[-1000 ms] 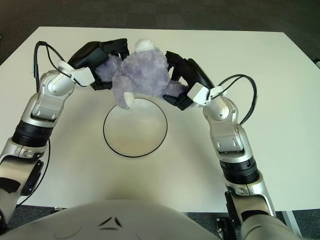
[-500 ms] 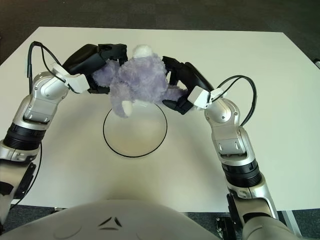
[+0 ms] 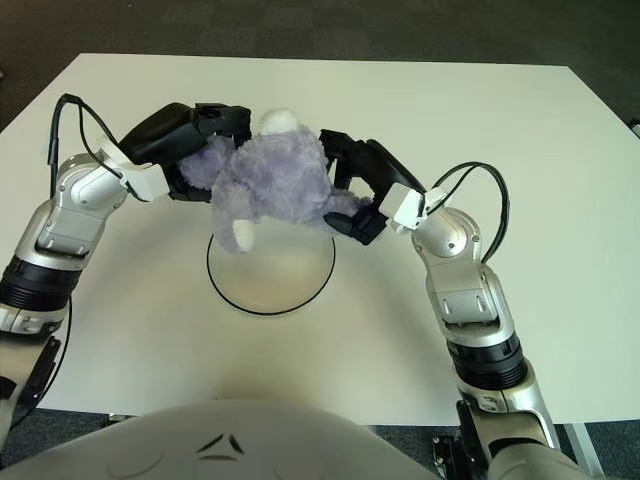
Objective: Put the doll into the plate.
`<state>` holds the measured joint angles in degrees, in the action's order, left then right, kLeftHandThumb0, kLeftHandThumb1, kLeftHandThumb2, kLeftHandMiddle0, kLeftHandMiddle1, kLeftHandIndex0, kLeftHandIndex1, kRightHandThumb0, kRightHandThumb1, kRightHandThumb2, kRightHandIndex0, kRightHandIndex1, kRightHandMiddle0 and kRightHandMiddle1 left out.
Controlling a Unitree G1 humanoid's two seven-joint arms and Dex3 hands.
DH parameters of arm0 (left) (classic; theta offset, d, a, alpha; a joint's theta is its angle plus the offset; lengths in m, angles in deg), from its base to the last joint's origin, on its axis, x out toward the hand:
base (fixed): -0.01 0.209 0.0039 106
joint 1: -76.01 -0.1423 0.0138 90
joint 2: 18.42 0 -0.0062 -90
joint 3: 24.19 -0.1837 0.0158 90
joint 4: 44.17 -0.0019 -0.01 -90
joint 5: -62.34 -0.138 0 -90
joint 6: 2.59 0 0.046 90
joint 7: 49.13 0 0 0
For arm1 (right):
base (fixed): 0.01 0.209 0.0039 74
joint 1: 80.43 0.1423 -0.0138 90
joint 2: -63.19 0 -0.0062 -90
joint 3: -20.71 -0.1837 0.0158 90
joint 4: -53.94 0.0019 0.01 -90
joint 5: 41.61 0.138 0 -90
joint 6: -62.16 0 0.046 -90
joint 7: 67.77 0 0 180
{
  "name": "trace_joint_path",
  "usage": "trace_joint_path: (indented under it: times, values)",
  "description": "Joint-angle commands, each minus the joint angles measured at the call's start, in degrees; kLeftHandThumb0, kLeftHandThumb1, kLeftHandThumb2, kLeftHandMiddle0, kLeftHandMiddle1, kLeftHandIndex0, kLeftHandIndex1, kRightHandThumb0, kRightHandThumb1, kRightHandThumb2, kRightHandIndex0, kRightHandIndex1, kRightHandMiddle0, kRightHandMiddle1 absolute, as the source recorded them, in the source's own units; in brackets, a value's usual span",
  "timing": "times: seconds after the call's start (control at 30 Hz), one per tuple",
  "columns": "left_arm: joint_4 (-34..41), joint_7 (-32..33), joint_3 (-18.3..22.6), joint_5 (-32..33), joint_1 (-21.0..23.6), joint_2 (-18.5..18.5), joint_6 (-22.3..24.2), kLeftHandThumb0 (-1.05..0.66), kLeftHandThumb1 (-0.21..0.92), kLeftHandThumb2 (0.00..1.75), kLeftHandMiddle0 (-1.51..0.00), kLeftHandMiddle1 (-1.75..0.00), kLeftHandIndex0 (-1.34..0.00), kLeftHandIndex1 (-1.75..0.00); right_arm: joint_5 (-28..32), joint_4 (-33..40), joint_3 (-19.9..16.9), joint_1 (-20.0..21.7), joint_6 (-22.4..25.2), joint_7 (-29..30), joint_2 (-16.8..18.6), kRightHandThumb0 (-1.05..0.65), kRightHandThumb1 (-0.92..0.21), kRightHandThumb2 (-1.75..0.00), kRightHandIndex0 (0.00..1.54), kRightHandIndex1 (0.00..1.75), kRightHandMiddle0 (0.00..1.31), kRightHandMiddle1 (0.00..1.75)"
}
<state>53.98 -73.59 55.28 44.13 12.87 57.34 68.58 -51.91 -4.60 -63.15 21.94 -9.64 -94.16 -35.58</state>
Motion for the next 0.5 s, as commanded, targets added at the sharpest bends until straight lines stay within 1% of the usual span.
trace_joint_path:
  times: [0.0, 0.13, 0.23, 0.33, 0.47]
  values:
    - [1.13, -1.17, 0.6, 0.06, -0.75, -0.92, 0.7, 0.0, 0.04, 1.6, -0.83, -1.64, -0.61, -1.75, 0.11, 1.69, -0.39, 0.1, 0.84, -0.7, -1.18, 0.0, 0.06, -1.73, 0.93, 1.69, 0.66, 1.75]
    - [2.28, -1.24, 0.66, -1.14, -1.46, -1.03, 2.0, 0.0, 0.03, 1.62, -0.81, -1.7, -0.63, -1.73, -1.27, 2.52, 0.24, 0.1, 1.56, -0.85, -2.17, 0.0, 0.05, -1.72, 0.91, 1.7, 0.65, 1.75]
    - [3.44, -1.55, 0.64, -2.0, -1.78, -1.11, 3.65, 0.0, 0.02, 1.61, -0.79, -1.73, -0.69, -1.65, -1.5, 2.97, 0.46, 0.08, 2.11, -1.08, -2.46, 0.0, 0.05, -1.72, 0.9, 1.72, 0.65, 1.75]
    - [5.22, -2.79, 0.61, -2.41, -2.09, -1.13, 6.93, 0.0, 0.05, 1.54, -0.77, -1.74, -0.76, -1.48, -2.0, 3.7, 0.7, -0.05, 2.86, -1.35, -2.85, -0.01, 0.06, -1.74, 0.9, 1.73, 0.66, 1.74]
    - [6.79, -4.09, 0.57, -2.63, -2.21, -1.18, 9.56, 0.0, 0.09, 1.46, -0.73, -1.75, -0.79, -1.38, -4.11, 5.13, 1.27, -0.21, 4.75, -1.51, -3.59, -0.01, 0.08, -1.74, 0.9, 1.74, 0.72, 1.67]
